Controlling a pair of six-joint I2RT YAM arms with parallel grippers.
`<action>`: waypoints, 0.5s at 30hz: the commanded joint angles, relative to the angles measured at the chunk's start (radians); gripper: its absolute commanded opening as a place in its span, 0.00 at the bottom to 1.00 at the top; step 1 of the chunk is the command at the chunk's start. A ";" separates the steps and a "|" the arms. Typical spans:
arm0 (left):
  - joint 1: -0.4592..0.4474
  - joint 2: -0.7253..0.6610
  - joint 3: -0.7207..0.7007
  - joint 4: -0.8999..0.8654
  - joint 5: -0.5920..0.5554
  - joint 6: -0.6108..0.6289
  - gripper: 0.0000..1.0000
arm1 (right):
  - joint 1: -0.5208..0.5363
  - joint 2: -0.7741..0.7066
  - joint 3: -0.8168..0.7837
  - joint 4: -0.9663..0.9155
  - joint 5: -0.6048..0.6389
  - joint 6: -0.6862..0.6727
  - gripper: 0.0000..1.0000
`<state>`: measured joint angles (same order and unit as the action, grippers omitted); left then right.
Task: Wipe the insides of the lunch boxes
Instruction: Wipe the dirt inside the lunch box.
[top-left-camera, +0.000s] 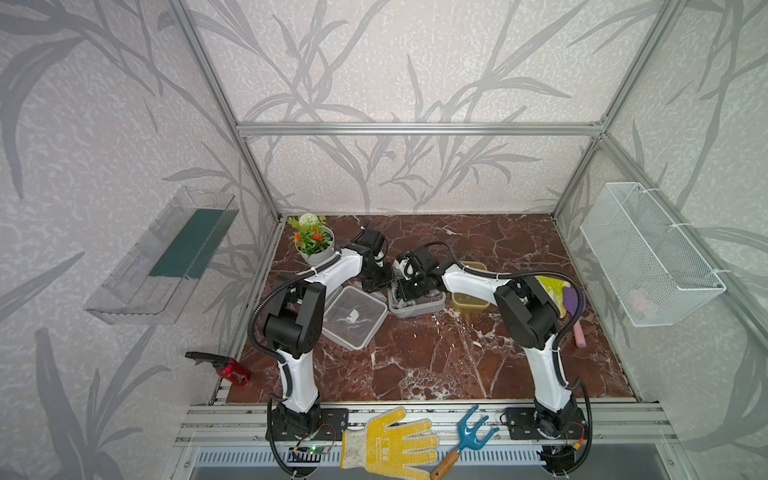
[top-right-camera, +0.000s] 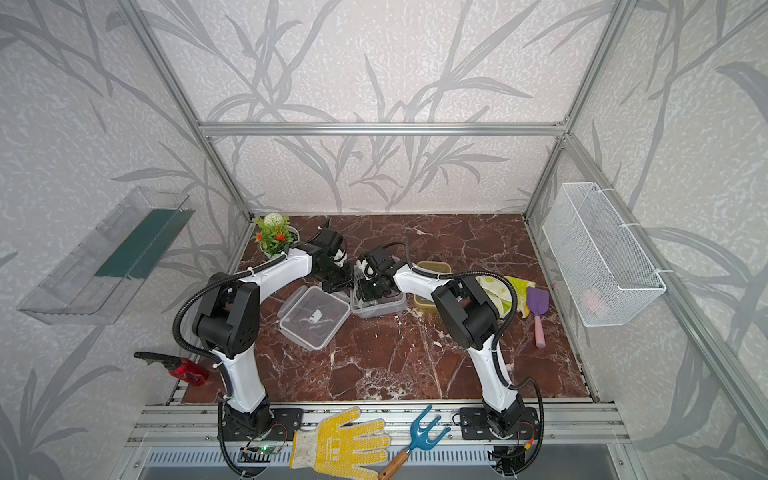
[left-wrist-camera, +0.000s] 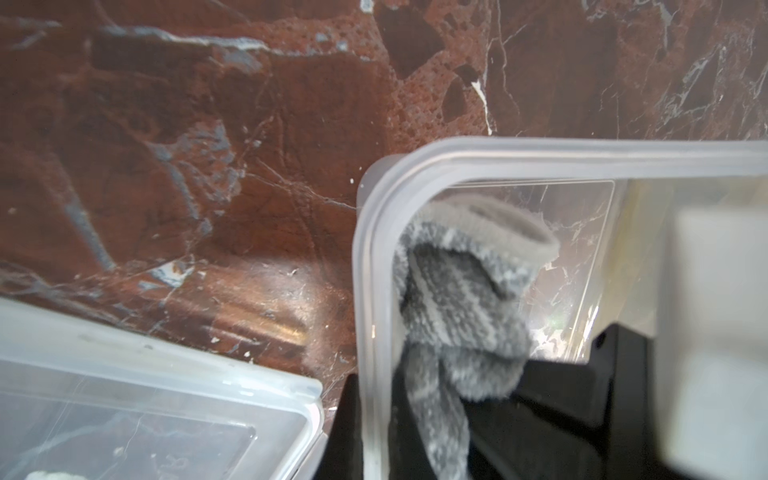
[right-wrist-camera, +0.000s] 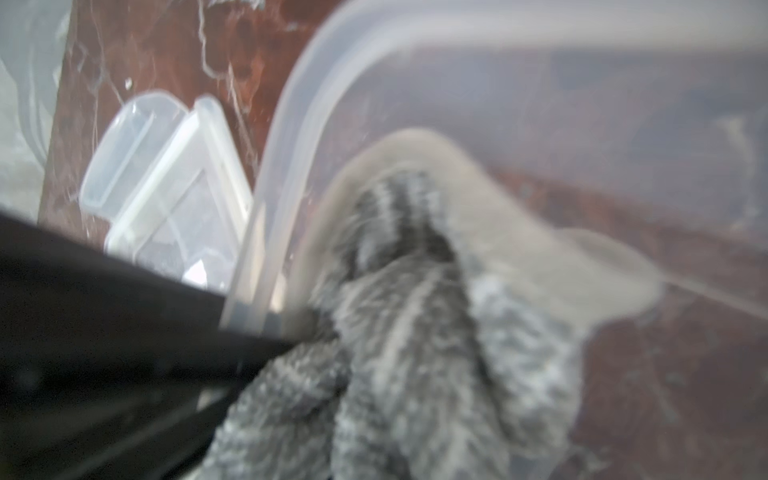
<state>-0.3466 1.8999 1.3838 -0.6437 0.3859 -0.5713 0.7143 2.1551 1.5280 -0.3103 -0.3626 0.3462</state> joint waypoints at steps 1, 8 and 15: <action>0.010 -0.019 0.071 0.027 -0.017 -0.006 0.07 | 0.030 -0.008 -0.003 -0.264 -0.025 -0.122 0.00; 0.011 -0.012 0.099 -0.014 -0.060 0.015 0.07 | 0.030 -0.021 0.044 -0.458 0.079 -0.242 0.00; -0.017 -0.013 0.080 0.023 -0.050 -0.021 0.07 | 0.029 0.036 0.072 -0.224 -0.160 0.015 0.00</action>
<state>-0.3603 1.9026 1.4212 -0.7071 0.3386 -0.5529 0.7292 2.1445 1.5898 -0.5488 -0.3805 0.2337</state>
